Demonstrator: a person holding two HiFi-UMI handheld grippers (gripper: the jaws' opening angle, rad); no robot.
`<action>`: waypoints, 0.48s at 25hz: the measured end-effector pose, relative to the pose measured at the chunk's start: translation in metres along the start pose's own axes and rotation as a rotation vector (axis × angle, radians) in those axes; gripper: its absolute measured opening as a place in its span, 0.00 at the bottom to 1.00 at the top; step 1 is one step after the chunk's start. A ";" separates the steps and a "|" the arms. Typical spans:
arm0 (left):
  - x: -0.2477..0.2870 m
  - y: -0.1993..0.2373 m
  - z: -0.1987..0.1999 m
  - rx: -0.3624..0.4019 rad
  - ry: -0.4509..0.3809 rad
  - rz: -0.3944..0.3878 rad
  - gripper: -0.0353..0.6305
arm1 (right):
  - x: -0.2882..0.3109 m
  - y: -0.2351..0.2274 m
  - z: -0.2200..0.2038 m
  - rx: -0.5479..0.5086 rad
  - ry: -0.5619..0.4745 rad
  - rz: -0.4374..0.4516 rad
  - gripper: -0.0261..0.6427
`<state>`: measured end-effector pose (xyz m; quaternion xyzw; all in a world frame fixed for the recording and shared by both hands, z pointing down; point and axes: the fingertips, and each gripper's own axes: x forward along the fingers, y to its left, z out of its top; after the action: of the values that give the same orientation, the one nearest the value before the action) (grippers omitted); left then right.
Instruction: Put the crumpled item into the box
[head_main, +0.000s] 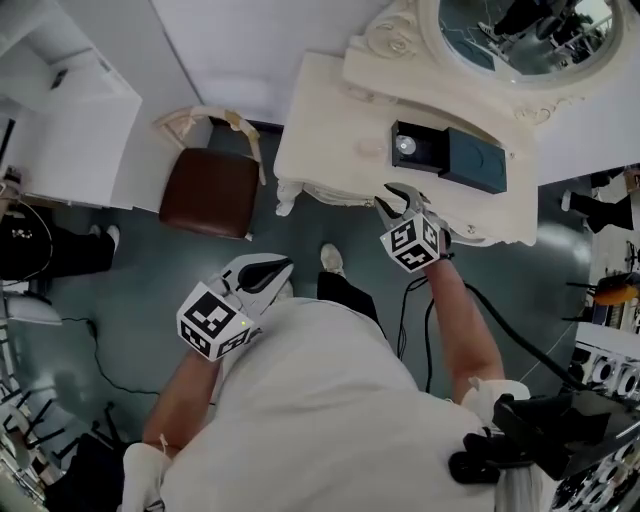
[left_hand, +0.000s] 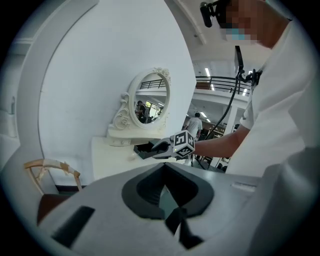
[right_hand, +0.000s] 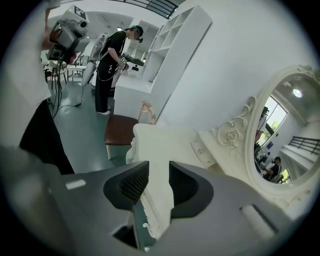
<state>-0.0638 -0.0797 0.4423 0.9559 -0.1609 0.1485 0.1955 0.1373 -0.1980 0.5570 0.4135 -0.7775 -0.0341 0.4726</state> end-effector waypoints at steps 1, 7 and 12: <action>0.005 0.004 0.006 0.001 -0.003 0.016 0.05 | 0.010 -0.010 -0.001 -0.025 0.005 0.006 0.24; 0.035 0.031 0.030 -0.045 -0.028 0.111 0.05 | 0.074 -0.057 -0.017 -0.114 0.035 0.083 0.28; 0.055 0.046 0.044 -0.069 -0.036 0.168 0.05 | 0.120 -0.078 -0.026 -0.194 0.073 0.140 0.33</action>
<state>-0.0214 -0.1523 0.4379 0.9342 -0.2491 0.1416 0.2124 0.1796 -0.3217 0.6219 0.3113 -0.7798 -0.0610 0.5397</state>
